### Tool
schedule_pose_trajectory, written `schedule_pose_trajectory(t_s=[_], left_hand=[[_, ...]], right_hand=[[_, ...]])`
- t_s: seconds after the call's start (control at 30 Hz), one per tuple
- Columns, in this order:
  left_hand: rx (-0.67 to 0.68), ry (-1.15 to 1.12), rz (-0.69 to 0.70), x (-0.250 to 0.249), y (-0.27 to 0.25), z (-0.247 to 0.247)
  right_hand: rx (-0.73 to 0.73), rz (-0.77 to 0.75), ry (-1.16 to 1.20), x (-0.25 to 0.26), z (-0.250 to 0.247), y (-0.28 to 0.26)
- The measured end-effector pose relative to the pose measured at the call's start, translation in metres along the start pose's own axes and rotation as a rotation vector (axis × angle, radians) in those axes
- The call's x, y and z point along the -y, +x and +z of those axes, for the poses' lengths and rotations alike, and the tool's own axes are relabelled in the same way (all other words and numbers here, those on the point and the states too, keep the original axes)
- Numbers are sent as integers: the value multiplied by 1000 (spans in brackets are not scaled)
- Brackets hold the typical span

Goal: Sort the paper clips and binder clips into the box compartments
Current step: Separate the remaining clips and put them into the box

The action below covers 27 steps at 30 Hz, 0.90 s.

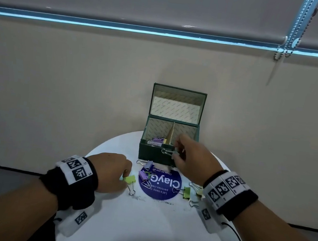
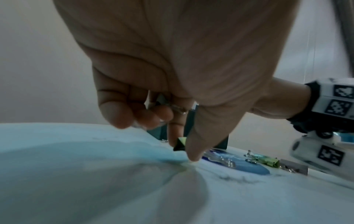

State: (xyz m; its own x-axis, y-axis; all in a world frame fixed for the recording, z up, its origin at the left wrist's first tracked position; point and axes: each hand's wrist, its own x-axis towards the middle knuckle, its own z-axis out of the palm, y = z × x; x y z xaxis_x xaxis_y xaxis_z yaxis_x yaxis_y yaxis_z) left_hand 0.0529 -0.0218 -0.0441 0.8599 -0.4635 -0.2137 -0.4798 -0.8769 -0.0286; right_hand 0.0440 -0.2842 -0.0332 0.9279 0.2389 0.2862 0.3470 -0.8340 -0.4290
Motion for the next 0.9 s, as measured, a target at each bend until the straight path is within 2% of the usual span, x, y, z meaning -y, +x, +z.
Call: schedule_pose_trajectory(t_s=[0.13,0.2,0.27,0.33,0.4,0.47,0.67,0.8,0.9], left_hand=[[-60,4,31,7,2,-12],[-94,-1,38,8,4,-20],[-135,-4,52,9,9,-31],[-190,-28,65,9,17,-45],[-263,-65,78,10,27,-59],[-327,-100,90,9,38,-70],[-454,-169,62,-1,94,-80],[-402,-178,-7,-6,118,-73],[-371,-197,-2,-9,118,-68]], right_hand=[[-171,-7,-12,8,-2,42],[-148,-39,-55,11,-1,57],[-56,-60,-120,9,0,63],[-67,-100,-150,2,-1,58],[-160,-141,-144,-10,-7,44],[-184,-121,-129,-28,-13,23],[62,144,-125,-84,-22,-29],[56,190,-21,-89,-25,-31],[214,198,-124,-89,-18,-29]])
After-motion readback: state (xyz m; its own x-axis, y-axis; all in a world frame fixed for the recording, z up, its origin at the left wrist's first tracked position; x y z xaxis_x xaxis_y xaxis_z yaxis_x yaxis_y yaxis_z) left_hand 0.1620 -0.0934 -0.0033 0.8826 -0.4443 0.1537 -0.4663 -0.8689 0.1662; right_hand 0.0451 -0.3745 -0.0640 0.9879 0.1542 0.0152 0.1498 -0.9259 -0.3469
